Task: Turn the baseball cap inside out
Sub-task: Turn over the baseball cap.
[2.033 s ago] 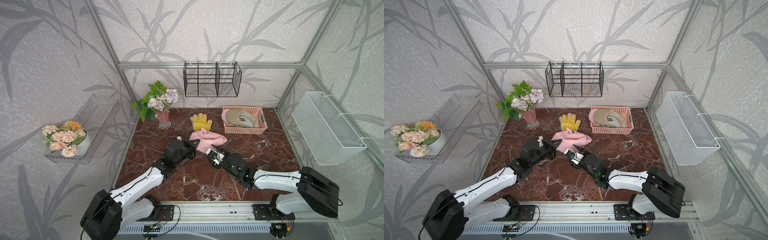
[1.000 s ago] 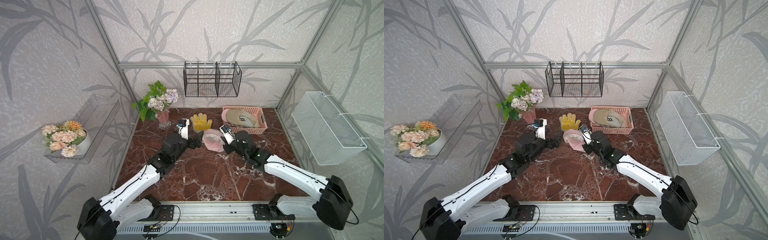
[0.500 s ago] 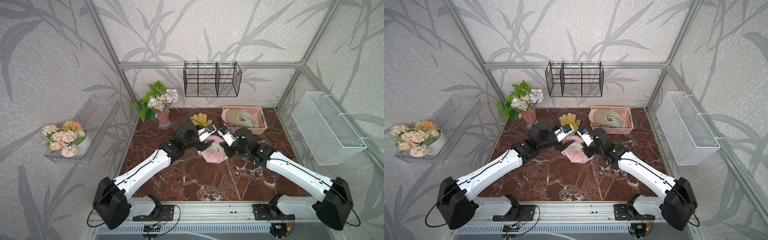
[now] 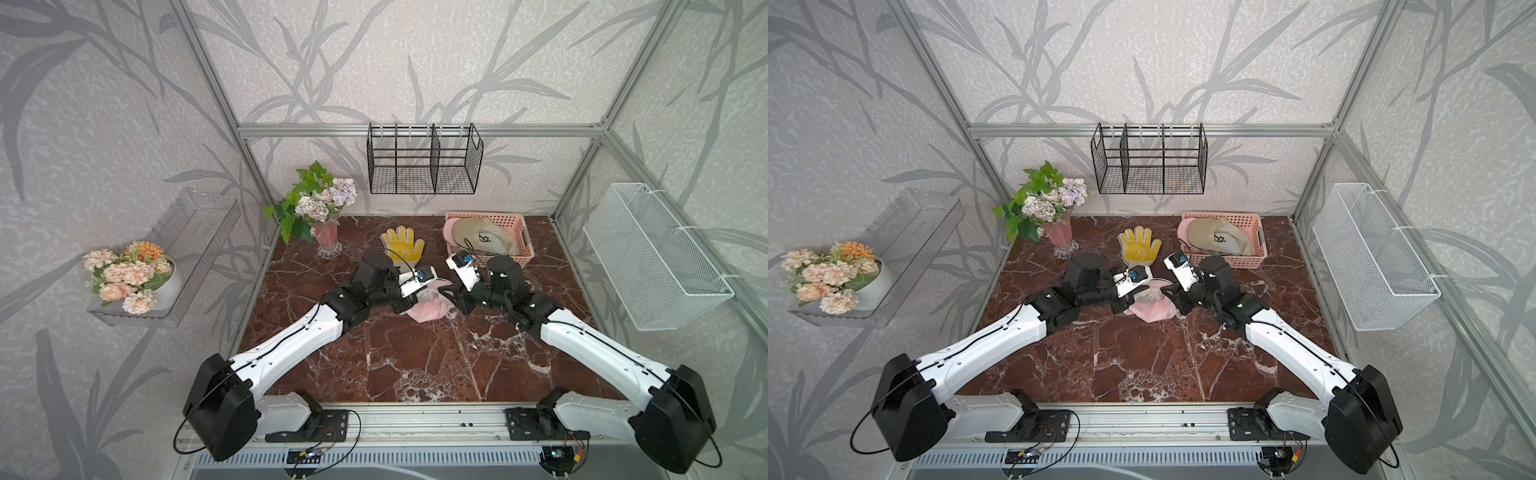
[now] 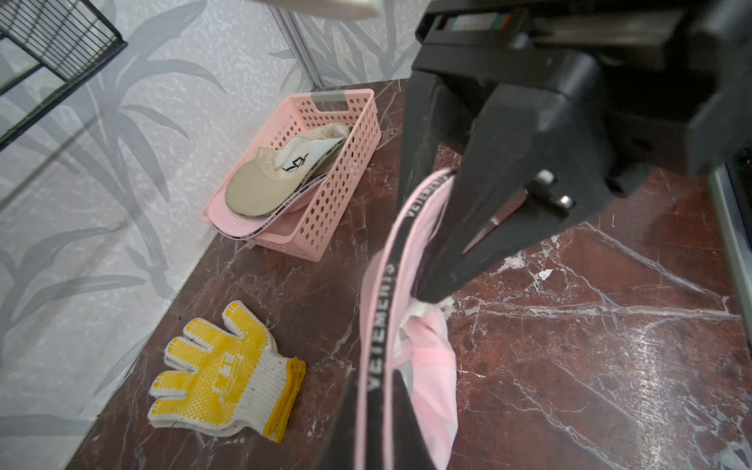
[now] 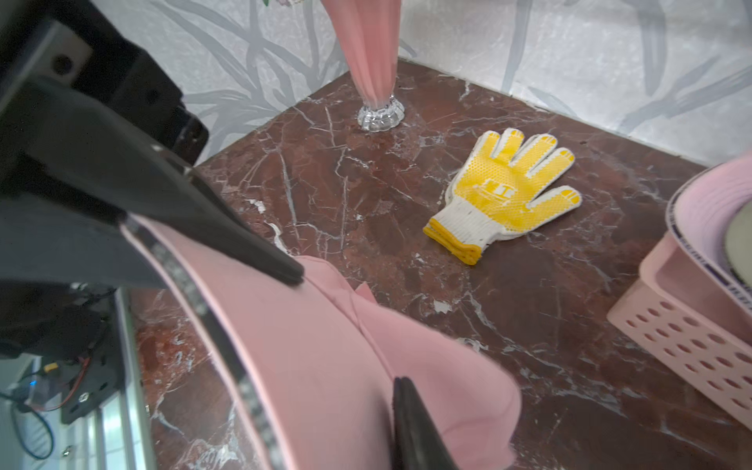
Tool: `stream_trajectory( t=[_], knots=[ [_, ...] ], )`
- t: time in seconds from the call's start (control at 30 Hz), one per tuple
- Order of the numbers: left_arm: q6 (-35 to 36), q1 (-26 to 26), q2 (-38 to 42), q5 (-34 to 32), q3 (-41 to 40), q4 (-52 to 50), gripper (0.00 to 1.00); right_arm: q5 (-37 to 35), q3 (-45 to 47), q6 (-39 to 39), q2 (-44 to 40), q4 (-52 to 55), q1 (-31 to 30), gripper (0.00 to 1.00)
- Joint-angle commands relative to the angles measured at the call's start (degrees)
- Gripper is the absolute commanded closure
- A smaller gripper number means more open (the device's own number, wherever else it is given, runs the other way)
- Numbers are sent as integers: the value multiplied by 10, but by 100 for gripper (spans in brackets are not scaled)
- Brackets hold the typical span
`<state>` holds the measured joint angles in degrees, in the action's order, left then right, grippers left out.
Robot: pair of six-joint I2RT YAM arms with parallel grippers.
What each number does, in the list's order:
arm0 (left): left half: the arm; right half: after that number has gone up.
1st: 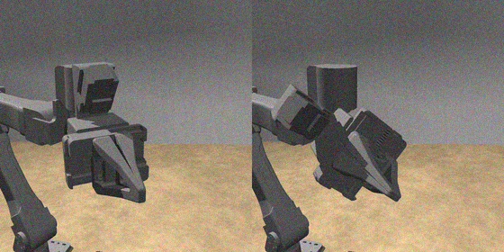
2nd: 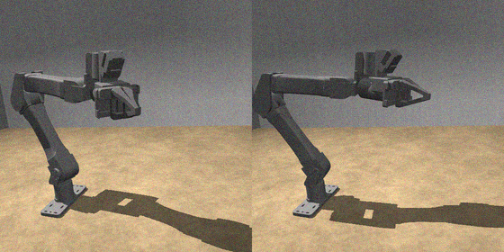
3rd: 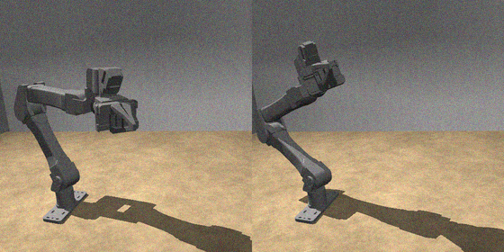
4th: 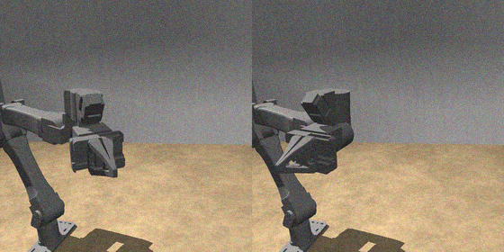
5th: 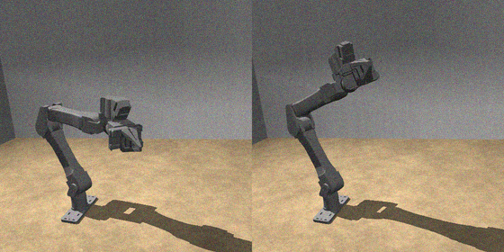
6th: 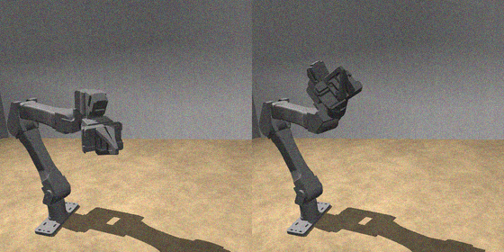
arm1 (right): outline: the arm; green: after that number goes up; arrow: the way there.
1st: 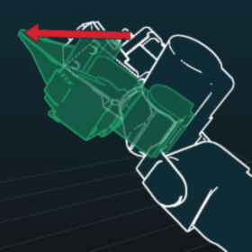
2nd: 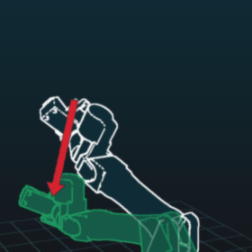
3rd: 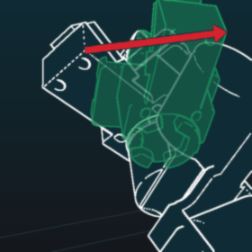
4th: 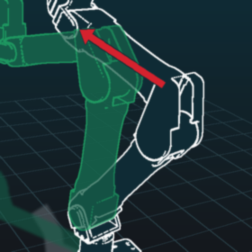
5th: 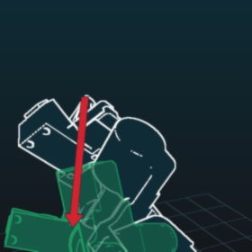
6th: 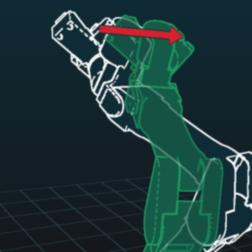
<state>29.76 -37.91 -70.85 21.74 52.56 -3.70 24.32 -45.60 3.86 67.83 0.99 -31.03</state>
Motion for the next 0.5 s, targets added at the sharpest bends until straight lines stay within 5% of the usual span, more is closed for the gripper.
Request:
stream_trajectory(
  t=[0.0, 0.33, 0.43, 0.47],
  knots=[
    [-25, 5, 64, 26, -24, 96, 100, 71, 53, 77, -15, -124, 42, 68],
    [-46, 6, 85, 91, -42, 115, 100, 104, 105, 110, -13, -261, 54, 70],
    [-54, 5, 81, 96, -40, 125, 99, 107, 110, 105, -14, -265, 54, 89],
    [-56, 6, 79, 98, -38, 128, 81, 108, 111, 100, -16, -260, 54, 96]
  ],
)
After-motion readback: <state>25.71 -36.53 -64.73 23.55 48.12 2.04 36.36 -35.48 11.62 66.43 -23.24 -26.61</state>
